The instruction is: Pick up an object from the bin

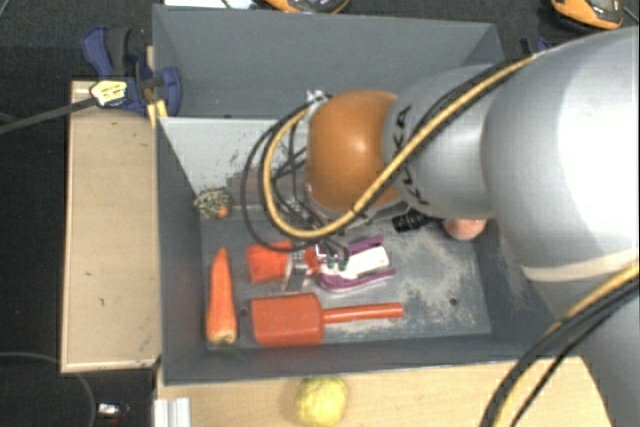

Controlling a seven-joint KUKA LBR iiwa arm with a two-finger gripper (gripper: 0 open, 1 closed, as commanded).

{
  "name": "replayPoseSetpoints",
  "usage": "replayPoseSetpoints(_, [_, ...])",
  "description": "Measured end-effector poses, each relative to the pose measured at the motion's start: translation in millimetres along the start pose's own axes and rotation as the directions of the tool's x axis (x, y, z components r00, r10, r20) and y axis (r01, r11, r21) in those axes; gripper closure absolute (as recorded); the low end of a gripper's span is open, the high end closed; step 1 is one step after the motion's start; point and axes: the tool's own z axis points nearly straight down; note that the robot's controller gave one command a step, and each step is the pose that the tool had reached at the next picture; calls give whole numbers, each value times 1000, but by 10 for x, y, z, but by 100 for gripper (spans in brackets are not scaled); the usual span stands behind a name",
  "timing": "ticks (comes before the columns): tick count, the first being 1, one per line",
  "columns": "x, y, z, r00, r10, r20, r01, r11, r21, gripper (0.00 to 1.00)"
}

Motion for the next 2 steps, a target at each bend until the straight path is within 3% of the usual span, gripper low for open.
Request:
replayPoseSetpoints(1, [193,164,-35,1000,28,-1,-28,1000,2,0])
replayPoseSetpoints(2, [25,16,-9,1000,7,1,-7,1000,1,0])
